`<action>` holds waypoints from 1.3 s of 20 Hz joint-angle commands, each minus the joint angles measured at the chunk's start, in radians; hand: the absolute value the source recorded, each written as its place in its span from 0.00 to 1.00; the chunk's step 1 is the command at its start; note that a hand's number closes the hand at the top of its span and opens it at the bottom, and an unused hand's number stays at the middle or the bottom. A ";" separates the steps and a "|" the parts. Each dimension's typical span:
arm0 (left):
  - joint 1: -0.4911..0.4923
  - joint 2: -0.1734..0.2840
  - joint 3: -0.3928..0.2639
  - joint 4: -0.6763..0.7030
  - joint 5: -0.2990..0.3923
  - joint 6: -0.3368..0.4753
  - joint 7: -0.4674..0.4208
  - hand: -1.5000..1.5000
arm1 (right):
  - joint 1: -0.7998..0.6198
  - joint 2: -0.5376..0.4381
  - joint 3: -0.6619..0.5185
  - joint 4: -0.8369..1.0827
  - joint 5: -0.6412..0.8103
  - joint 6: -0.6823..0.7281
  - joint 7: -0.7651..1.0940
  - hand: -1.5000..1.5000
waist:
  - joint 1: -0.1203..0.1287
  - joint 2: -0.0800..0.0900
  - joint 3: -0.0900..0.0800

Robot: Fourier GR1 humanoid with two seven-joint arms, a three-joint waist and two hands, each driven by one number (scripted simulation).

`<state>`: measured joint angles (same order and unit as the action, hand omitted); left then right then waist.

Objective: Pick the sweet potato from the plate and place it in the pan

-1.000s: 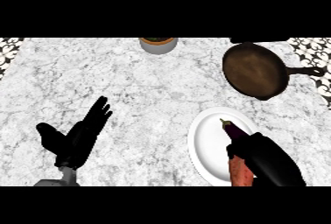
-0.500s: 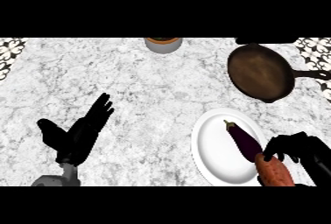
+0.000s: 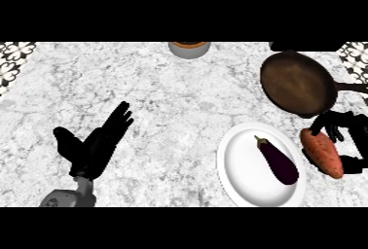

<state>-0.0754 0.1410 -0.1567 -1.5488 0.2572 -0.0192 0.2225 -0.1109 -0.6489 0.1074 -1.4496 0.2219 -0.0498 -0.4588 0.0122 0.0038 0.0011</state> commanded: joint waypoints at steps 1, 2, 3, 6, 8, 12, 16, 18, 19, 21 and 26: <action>0.028 0.001 0.009 -0.045 0.014 -0.009 0.015 0.50 | -0.138 0.076 0.002 0.234 0.117 -0.084 -0.085 1.00 | 0.009 0.000 0.000; -0.039 -0.008 0.015 0.043 0.000 -0.012 0.003 0.50 | -0.220 0.059 -0.034 0.331 0.096 -0.053 -0.111 1.00 | 0.009 0.003 0.000; -0.061 0.006 0.046 0.041 0.018 -0.025 0.005 0.50 | -0.221 0.132 -0.003 0.343 0.141 -0.124 -0.113 1.00 | 0.005 0.002 0.000; 0.017 0.002 0.020 -0.046 0.024 -0.028 0.015 0.50 | -0.365 0.127 -0.092 0.546 0.116 -0.152 -0.180 1.00 | 0.023 0.004 0.001; -0.022 -0.043 -0.026 -0.016 -0.019 0.011 0.024 0.50 | -0.431 0.173 -0.133 0.651 0.113 -0.232 -0.169 1.00 | 0.035 0.011 0.002; -0.030 -0.022 0.006 0.030 -0.006 -0.028 -0.008 0.50 | -0.576 0.187 -0.201 0.863 0.102 -0.271 -0.239 1.00 | 0.029 0.012 0.001; -0.038 -0.025 -0.004 0.019 -0.006 -0.035 0.008 0.50 | -0.690 0.167 -0.247 1.049 0.103 -0.286 -0.309 1.00 | 0.049 0.020 0.003; -0.059 -0.005 0.019 0.018 0.007 -0.048 0.018 0.50 | -0.696 0.123 -0.287 1.089 0.073 -0.252 -0.364 1.00 | 0.052 0.024 0.004; -0.037 -0.044 -0.027 -0.007 -0.022 -0.018 0.015 0.50 | -0.705 0.169 -0.267 1.115 0.106 -0.329 -0.360 1.00 | 0.073 0.030 0.005; -0.053 -0.031 -0.005 0.017 -0.014 -0.029 0.010 0.50 | -0.722 0.173 -0.277 1.163 0.104 -0.326 -0.398 1.00 | 0.066 0.029 0.004; -0.062 -0.058 -0.046 0.014 -0.041 -0.023 -0.002 0.50 | -0.761 0.084 -0.190 1.279 0.224 -0.335 -0.219 0.00 | 0.104 0.046 0.002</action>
<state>-0.1237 0.0966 -0.1883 -1.5400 0.2262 -0.0452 0.2214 -0.8323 -0.5138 -0.1453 -0.2682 0.3581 -0.3777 -0.7853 0.0933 0.0395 0.0050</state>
